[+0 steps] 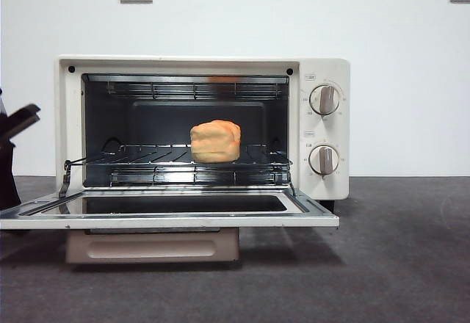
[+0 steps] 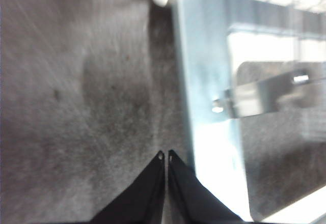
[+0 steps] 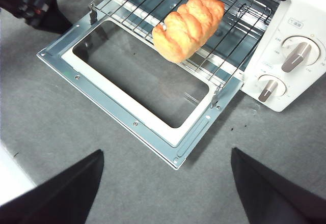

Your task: The left arm flap open the oven, the right arm pick bread and place it into oven, the left arm flap close the oven

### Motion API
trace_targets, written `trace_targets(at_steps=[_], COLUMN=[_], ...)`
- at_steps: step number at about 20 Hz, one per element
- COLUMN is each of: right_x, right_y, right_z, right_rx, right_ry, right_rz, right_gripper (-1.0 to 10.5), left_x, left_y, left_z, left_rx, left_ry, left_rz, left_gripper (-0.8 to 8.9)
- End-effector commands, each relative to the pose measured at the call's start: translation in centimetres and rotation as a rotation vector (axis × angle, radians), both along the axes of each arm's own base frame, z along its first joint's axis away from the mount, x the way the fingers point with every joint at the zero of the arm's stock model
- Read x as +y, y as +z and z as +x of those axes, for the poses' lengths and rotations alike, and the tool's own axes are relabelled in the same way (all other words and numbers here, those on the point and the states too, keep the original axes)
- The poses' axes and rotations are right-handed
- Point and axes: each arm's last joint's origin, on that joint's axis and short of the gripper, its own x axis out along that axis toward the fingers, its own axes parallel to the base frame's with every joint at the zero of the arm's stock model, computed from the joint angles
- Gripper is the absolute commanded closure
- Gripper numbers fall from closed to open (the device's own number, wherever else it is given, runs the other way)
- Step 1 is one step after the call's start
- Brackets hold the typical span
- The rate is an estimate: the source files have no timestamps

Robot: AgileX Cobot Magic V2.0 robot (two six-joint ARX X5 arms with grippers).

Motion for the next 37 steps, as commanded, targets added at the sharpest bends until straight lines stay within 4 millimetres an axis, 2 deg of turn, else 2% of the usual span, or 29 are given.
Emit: trace_targets(at_steps=[1, 4, 12, 17, 24, 29, 32, 37], right_x=[0.3, 0.3, 0.2, 0.2, 0.2, 0.2, 0.2, 0.3], right_y=[0.2, 0.2, 0.2, 0.2, 0.2, 0.2, 0.2, 0.1], right_z=[0.0, 0.0, 0.1, 0.1, 0.1, 0.1, 0.1, 0.2], right_rx=[-0.004, -0.004, -0.017, -0.016, -0.006, -0.001, -0.002, -0.017], right_ry=[0.000, -0.001, -0.020, -0.021, -0.032, -0.039, -0.040, -0.049], right_rz=[0.012, 0.013, 0.001, 0.003, 0.012, 0.018, 0.018, 0.009], right_gripper=[5.5, 5.5, 5.5, 5.5, 5.5, 5.5, 5.5, 5.5], left_x=[-0.1, -0.1, 1.8, 2.2, 2.4, 2.4, 2.3, 1.4], left_y=[-0.9, -1.2, -0.3, 0.6, 2.2, 2.6, 3.2, 6.0], left_z=[0.3, 0.3, 0.8, 1.8, 3.4, 3.7, 3.4, 1.3], left_rx=[0.020, 0.035, -0.025, -0.101, -0.251, -0.291, -0.298, -0.366], left_ry=[-0.033, -0.054, -0.063, -0.039, 0.012, 0.030, 0.023, 0.006], left_rz=[-0.013, -0.063, -0.328, -0.432, -0.477, -0.477, -0.476, -0.383], left_gripper=[7.99, 7.99, 7.99, 7.99, 7.99, 7.98, 7.98, 7.98])
